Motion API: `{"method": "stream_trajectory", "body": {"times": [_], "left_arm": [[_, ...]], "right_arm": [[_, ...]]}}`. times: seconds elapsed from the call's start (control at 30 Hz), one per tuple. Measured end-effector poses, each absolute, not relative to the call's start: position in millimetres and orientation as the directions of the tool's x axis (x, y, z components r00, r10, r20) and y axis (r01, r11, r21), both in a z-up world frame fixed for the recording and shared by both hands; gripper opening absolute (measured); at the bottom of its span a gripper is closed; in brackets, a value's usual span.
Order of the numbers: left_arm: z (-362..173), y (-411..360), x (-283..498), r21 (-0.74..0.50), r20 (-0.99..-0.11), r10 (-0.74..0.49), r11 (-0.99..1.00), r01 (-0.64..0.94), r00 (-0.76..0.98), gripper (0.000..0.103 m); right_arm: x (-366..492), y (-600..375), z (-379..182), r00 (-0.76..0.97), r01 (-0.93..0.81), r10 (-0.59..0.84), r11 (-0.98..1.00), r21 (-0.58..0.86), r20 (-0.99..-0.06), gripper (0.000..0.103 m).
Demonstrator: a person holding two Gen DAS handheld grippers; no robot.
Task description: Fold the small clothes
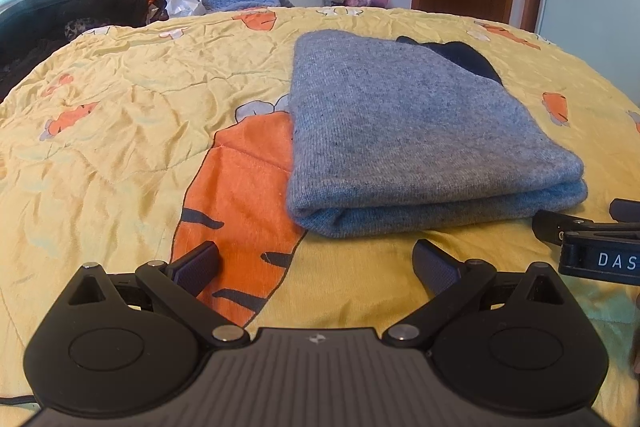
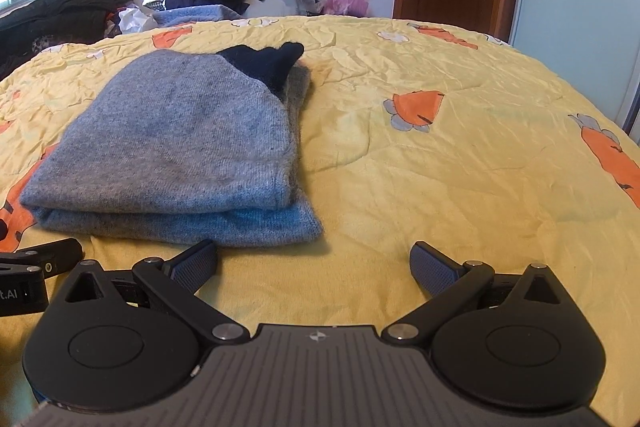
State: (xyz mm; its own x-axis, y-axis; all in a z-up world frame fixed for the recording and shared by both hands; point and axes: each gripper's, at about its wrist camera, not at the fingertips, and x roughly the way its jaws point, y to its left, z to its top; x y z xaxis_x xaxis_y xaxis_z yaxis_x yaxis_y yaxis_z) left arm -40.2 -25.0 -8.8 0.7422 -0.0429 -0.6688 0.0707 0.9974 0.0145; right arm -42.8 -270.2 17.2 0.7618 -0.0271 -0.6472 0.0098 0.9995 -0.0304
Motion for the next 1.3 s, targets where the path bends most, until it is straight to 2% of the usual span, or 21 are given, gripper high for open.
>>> {"method": "stream_trajectory", "body": {"times": [1.3], "left_arm": [[-10.1, -23.5, -40.9, 0.012, -0.66, -0.049, 0.997, 0.076, 0.75, 0.103]], "right_arm": [[-43.7, -270.3, 17.2, 0.763, 0.01, -0.027, 0.999, -0.03, -0.646, 0.103]]}}
